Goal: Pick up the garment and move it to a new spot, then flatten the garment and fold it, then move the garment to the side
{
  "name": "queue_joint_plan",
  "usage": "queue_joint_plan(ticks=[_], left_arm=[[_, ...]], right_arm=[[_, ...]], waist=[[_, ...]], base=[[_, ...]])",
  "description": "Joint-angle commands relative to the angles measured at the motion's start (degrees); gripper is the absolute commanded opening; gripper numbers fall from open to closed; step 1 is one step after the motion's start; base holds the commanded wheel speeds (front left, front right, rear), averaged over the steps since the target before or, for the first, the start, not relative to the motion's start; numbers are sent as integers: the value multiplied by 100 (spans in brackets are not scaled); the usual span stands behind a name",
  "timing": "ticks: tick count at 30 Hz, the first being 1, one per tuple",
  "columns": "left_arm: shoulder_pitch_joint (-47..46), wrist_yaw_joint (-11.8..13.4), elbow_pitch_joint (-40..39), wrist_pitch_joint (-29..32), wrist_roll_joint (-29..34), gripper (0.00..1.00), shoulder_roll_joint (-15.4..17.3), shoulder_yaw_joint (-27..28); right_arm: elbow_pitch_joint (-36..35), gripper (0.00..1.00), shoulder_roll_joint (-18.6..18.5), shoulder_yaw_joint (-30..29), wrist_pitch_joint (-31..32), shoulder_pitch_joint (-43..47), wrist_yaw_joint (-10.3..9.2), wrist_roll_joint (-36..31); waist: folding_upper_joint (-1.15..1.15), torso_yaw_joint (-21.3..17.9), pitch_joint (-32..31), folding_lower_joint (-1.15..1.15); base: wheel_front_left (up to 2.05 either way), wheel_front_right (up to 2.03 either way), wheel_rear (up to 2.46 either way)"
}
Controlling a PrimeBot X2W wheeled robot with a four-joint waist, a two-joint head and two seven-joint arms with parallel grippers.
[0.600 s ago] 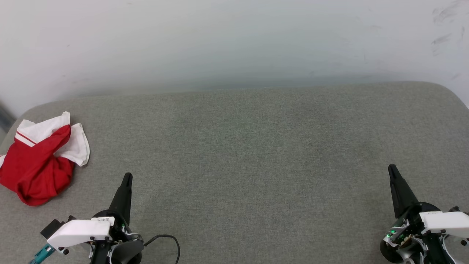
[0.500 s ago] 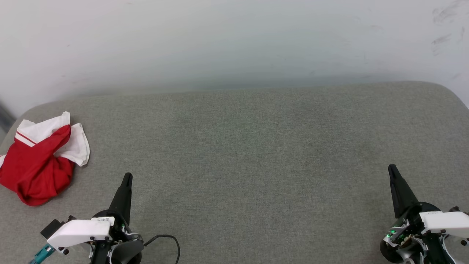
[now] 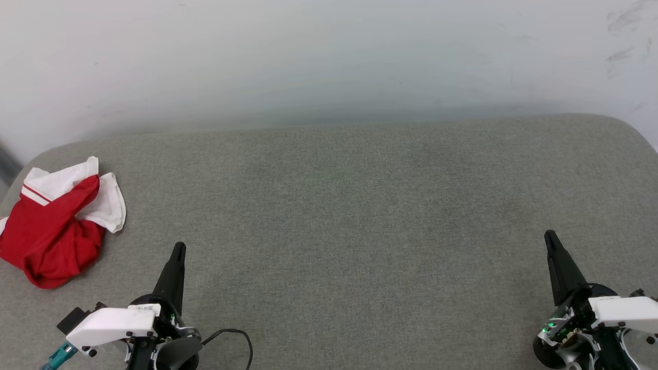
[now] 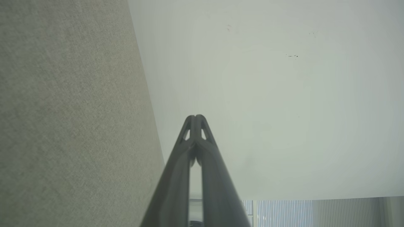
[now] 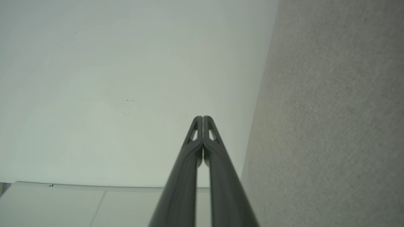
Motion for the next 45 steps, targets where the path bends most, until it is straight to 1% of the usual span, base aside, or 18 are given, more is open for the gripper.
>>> queue_joint_plan(ticks=[1,23,24,29,39,45], left_arm=[[-43,-19,4,9,8,0,-7,6],[-43,-19,4,9,8,0,-7,8],[0,0,0,0,0,100,0,2],[197,7,200,-13,6,100,-25,-26],[308,4,1,-278,180,100,-22,-118],[387,3,-100,-440,381,100,-19,-117]], right_arm=[[2,0,14,3,0,-60,0,-25],[2,0,14,4,0,-60,0,-25],[0,100,0,0,0,0,0,0],[200,100,7,17,-12,200,0,-3],[37,100,7,182,-278,306,0,-183],[-24,100,7,230,-441,347,0,-483]], waist=[[0,0,0,0],[0,0,0,0],[0,0,0,0],[0,0,2,0],[0,-3,11,0],[0,-5,16,0]], base=[[0,0,0],[0,0,0],[0,0,0],[0,0,0],[0,0,0],[0,0,0]])
